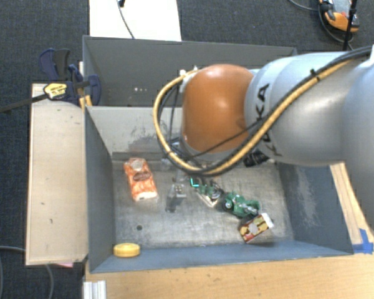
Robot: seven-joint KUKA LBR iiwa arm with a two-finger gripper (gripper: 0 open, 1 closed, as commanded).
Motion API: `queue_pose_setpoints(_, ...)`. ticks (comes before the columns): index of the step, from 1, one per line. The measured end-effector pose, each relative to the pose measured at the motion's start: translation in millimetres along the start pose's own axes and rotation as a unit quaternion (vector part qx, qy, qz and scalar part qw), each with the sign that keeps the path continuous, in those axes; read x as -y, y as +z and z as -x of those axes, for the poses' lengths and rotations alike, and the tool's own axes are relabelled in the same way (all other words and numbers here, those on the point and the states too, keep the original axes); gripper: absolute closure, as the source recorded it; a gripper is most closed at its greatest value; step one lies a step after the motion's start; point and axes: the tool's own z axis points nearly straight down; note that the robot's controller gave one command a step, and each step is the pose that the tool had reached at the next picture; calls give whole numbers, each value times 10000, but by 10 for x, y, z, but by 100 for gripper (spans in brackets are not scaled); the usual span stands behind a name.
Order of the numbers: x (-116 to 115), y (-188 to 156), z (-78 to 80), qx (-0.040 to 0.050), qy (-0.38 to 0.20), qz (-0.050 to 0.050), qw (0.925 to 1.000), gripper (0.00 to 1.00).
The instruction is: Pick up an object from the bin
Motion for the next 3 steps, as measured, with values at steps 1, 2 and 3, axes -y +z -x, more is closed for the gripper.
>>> queue_pose_setpoints(1,-275,1097,270,31,-478,11,9989,100)
queue_pose_setpoints(2,-275,1097,270,31,-469,12,9989,100)
queue_pose_setpoints(3,-361,-379,408,13,-785,2,9969,100)
